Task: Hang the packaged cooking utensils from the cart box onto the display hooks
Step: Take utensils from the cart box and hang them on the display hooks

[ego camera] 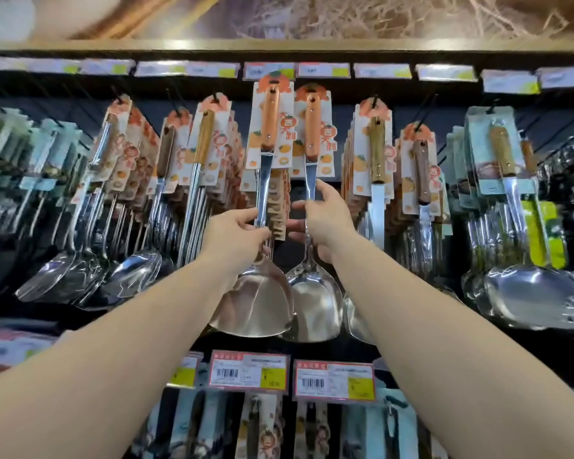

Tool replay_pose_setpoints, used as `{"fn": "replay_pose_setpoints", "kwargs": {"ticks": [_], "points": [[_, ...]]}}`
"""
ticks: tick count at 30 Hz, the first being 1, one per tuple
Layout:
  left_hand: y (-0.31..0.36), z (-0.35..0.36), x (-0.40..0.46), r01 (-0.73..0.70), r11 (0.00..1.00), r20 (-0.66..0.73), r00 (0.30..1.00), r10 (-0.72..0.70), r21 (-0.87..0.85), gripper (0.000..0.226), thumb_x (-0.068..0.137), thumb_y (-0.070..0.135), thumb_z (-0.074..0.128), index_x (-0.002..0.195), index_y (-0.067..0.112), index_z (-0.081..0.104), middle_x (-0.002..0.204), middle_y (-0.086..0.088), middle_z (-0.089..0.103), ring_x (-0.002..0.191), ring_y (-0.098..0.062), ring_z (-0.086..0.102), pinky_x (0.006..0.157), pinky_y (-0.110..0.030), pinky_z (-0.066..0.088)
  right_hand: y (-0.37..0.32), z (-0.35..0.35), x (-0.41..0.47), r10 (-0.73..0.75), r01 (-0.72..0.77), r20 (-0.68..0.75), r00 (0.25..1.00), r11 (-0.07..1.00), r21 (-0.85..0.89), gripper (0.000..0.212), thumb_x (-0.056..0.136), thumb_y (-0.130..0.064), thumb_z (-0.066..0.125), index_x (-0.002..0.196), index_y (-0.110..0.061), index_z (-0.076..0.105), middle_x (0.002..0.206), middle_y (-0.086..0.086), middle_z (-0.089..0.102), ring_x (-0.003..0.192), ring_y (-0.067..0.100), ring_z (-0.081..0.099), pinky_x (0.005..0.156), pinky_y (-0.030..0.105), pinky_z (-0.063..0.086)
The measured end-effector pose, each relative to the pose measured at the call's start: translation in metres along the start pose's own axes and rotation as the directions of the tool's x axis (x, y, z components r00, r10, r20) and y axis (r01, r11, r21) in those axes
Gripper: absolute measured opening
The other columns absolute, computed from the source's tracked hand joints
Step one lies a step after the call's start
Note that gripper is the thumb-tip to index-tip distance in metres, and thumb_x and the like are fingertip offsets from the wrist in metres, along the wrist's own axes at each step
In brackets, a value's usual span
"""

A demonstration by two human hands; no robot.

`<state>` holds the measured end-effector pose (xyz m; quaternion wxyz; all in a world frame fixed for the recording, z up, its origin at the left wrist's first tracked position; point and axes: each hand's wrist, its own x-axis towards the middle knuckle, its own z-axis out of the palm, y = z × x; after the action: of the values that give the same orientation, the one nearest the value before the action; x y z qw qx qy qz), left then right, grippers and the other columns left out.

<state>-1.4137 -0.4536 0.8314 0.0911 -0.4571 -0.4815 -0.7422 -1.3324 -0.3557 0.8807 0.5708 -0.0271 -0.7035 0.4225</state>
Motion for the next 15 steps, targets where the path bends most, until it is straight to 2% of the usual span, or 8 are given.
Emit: {"fn": "replay_pose_setpoints", "kwargs": {"ticks": [3, 7, 10, 15], "points": [[-0.002, 0.006, 0.01, -0.018, 1.0, -0.014, 1.0, 0.018, 0.012, 0.044, 0.084, 0.0, 0.065, 0.126, 0.013, 0.059, 0.065, -0.003, 0.066, 0.068, -0.023, 0.066, 0.075, -0.049, 0.058, 0.002, -0.002, 0.007, -0.005, 0.005, 0.01, 1.0, 1.0, 0.028, 0.043, 0.099, -0.004, 0.035, 0.13, -0.032, 0.043, 0.106, 0.012, 0.063, 0.072, 0.025, 0.064, 0.054, 0.031, 0.054], [-0.007, 0.013, 0.016, -0.042, 0.999, -0.042, 0.998, 0.041, -0.006, 0.045, 0.084, 0.001, 0.066, 0.126, 0.013, 0.059, 0.063, -0.003, 0.065, 0.069, -0.023, 0.068, 0.076, -0.048, 0.059, 0.007, -0.006, 0.017, -0.003, 0.003, -0.001, 1.0, 1.0, 0.026, 0.05, 0.1, -0.004, 0.037, 0.143, -0.03, 0.035, 0.107, 0.01, 0.061, 0.072, 0.026, 0.065, 0.054, 0.032, 0.054], [-0.01, 0.014, 0.017, -0.059, 0.998, -0.049, 0.997, 0.058, -0.024, 0.047, 0.084, 0.002, 0.066, 0.129, 0.013, 0.056, 0.058, 0.001, 0.063, 0.068, -0.021, 0.068, 0.078, -0.046, 0.059, 0.013, -0.007, 0.023, -0.007, 0.007, -0.003, 1.0, 1.0, -0.002, 0.052, 0.1, -0.006, 0.04, 0.145, -0.031, 0.033, 0.104, 0.006, 0.061, 0.077, 0.027, 0.069, 0.052, 0.03, 0.054], [-0.016, 0.009, 0.019, -0.061, 0.998, -0.048, 0.997, 0.06, -0.012, 0.047, 0.085, 0.003, 0.066, 0.13, 0.014, 0.056, 0.059, 0.001, 0.064, 0.063, -0.017, 0.067, 0.078, -0.044, 0.059, 0.014, -0.006, 0.025, 0.001, -0.001, 0.003, 1.0, 1.0, 0.0, 0.052, 0.1, -0.006, 0.04, 0.144, -0.033, 0.034, 0.105, 0.008, 0.062, 0.074, 0.024, 0.067, 0.053, 0.029, 0.057]]}}
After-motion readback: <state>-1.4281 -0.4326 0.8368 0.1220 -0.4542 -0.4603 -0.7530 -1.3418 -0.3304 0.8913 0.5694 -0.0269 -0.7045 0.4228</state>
